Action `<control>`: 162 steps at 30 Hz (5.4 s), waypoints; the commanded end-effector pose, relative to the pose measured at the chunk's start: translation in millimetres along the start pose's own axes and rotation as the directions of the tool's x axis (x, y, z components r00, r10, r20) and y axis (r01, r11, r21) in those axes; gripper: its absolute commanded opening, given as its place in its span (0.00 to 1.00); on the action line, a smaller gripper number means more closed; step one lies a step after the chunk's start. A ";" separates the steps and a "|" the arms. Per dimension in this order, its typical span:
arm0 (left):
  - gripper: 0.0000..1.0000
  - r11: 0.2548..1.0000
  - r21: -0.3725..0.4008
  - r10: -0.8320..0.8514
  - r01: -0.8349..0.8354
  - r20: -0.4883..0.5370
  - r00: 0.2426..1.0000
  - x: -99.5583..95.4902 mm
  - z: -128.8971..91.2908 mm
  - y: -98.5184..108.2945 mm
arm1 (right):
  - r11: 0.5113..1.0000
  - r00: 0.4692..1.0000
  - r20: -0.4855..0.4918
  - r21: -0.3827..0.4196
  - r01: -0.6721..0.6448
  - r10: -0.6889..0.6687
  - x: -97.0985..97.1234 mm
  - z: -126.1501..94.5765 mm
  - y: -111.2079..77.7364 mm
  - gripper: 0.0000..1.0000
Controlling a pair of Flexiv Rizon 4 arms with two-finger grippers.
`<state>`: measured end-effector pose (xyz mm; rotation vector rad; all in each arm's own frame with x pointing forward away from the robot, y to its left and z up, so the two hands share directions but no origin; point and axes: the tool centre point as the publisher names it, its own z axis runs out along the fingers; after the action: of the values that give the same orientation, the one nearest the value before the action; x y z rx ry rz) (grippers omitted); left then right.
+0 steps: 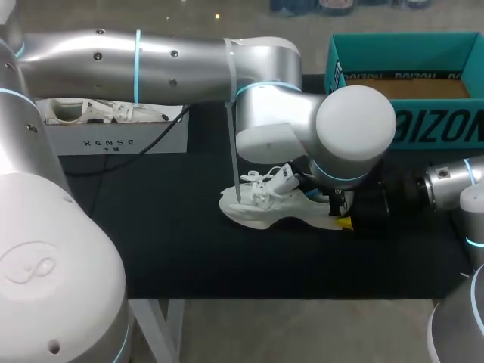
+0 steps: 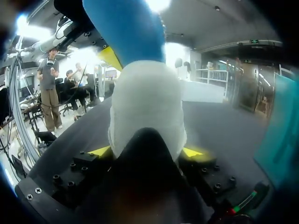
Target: Take the shoe out of the shoebox, open the shoe tongue, remove and reinsert the insole, then place the shoe into the shoebox
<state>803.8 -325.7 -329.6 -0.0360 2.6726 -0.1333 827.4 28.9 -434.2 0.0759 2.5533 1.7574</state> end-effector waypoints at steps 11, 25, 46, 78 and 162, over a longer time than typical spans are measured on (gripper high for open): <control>0.00 0.961 0.270 -0.042 0.065 -0.090 0.995 -33.2 -110.2 -33.0 | 1.000 1.000 0.001 0.002 -0.001 0.001 -0.7 4.4 -5.0 0.00; 0.00 0.857 0.499 -0.072 0.126 -0.126 0.989 -114.2 -219.5 -3.3 | 1.000 1.000 0.001 0.002 -0.001 0.001 -0.7 4.4 -5.0 0.00; 0.00 0.858 0.468 -0.155 0.211 -0.155 0.976 -132.9 -236.2 11.3 | 1.000 1.000 0.001 0.002 -0.001 0.001 -0.7 4.4 -5.0 0.00; 0.00 0.537 0.676 0.348 0.504 -0.722 0.598 -237.0 -229.4 101.6 | 1.000 1.000 0.001 0.002 -0.001 0.001 -0.7 4.4 -5.0 0.00; 0.00 0.605 0.472 0.297 0.641 -0.881 0.368 -282.9 -339.1 79.5 | 0.940 0.982 0.189 0.339 -0.048 -0.018 -4.9 -109.2 31.5 1.00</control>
<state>904.9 -203.3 90.8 -0.0064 3.3301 -2.0342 840.7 -54.8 -400.7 0.2162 2.6038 1.4254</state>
